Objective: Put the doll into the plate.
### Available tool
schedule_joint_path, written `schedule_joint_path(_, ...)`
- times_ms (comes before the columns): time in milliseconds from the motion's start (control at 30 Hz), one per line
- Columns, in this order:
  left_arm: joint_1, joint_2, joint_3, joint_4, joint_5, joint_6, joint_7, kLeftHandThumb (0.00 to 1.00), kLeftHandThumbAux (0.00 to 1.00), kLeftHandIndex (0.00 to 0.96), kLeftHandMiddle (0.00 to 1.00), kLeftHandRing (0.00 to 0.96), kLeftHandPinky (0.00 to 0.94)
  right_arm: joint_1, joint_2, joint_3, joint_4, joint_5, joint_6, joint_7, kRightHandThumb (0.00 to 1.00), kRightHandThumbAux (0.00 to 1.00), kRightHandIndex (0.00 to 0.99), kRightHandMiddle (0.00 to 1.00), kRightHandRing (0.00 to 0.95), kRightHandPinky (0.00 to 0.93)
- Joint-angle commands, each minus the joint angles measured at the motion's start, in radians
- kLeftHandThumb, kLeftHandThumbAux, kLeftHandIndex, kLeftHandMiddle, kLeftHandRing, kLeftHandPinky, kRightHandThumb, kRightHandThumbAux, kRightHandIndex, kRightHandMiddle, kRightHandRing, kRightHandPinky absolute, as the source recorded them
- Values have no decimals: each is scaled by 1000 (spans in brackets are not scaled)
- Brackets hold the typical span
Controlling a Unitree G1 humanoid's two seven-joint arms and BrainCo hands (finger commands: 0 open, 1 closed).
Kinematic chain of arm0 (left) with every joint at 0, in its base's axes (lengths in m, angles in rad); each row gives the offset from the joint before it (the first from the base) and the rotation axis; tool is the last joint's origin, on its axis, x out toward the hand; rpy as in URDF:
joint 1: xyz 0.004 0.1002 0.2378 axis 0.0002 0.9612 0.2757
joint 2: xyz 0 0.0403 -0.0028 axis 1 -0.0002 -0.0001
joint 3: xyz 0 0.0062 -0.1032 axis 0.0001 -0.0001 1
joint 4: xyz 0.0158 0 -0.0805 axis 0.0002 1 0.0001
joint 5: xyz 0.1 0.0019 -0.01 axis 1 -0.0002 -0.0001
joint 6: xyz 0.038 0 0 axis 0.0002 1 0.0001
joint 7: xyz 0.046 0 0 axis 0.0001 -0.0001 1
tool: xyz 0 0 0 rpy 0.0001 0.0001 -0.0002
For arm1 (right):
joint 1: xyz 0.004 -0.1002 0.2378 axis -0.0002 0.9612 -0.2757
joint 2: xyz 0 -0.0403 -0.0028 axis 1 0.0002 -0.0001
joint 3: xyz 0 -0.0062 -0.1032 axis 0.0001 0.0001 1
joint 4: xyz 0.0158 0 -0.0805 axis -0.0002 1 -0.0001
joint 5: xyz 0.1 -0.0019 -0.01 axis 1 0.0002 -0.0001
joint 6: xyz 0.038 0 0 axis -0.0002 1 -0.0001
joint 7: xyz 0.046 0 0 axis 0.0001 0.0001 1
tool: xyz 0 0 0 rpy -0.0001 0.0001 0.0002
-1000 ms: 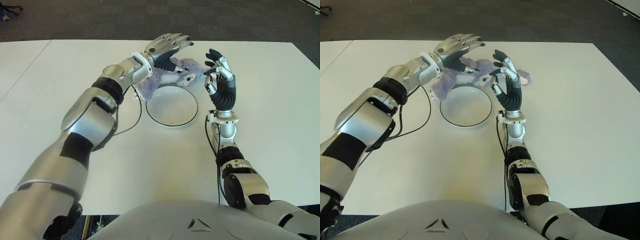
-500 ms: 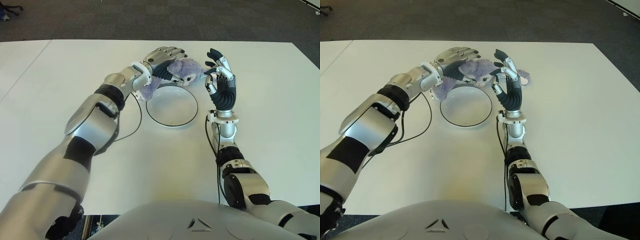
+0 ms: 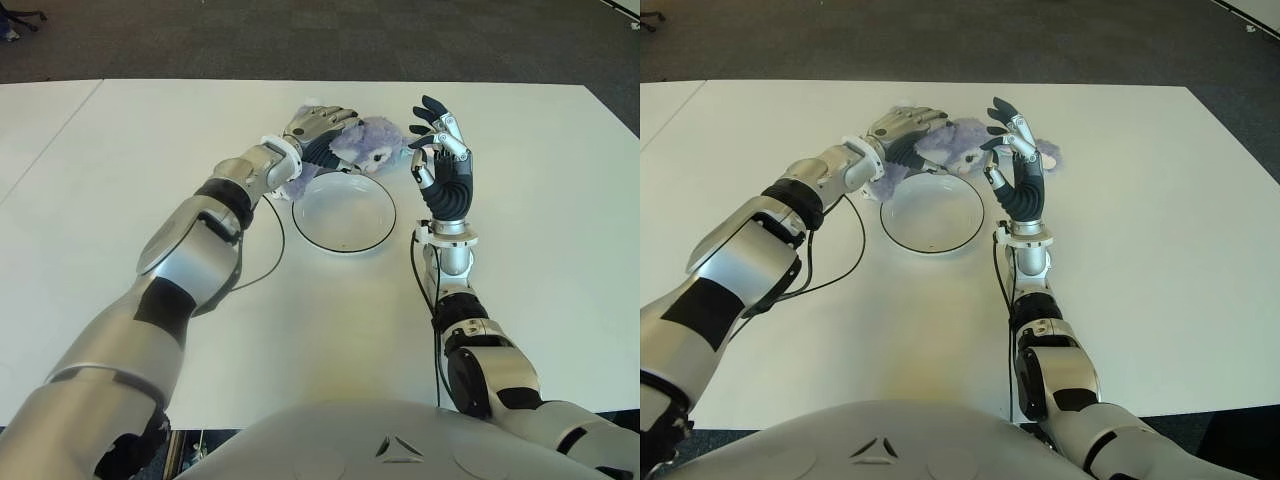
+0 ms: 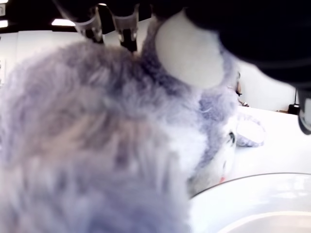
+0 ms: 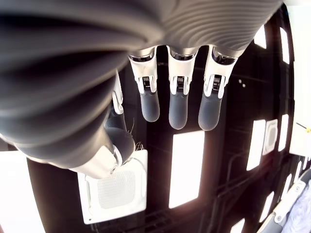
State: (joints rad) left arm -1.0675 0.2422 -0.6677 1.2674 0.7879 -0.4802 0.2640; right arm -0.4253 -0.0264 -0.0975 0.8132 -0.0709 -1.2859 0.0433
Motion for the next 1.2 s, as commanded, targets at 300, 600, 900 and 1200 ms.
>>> schedule_joint_path(300, 141, -111, -72, 114, 57, 262, -30, 61, 367, 0, 0, 0, 0, 622, 120, 26, 394, -28, 112, -34, 713, 716, 429, 156, 179, 294)
schedule_joint_path(600, 122, -135, -104, 119, 104, 377, 118, 49, 410, 0, 0, 0, 0, 632, 127, 19, 389, -22, 98, -40, 710, 717, 428, 160, 184, 290)
schedule_joint_path(900, 124, -153, -104, 122, 105, 441, 209, 57, 490, 0, 0, 0, 4, 635, 133, 13, 387, -26, 77, -59, 708, 715, 429, 166, 198, 297)
schedule_joint_path(1200, 127, -172, -37, 123, 48, 458, 347, 275, 608, 293, 281, 335, 397, 637, 139, 13, 388, -21, 67, -59, 710, 714, 429, 164, 200, 307)
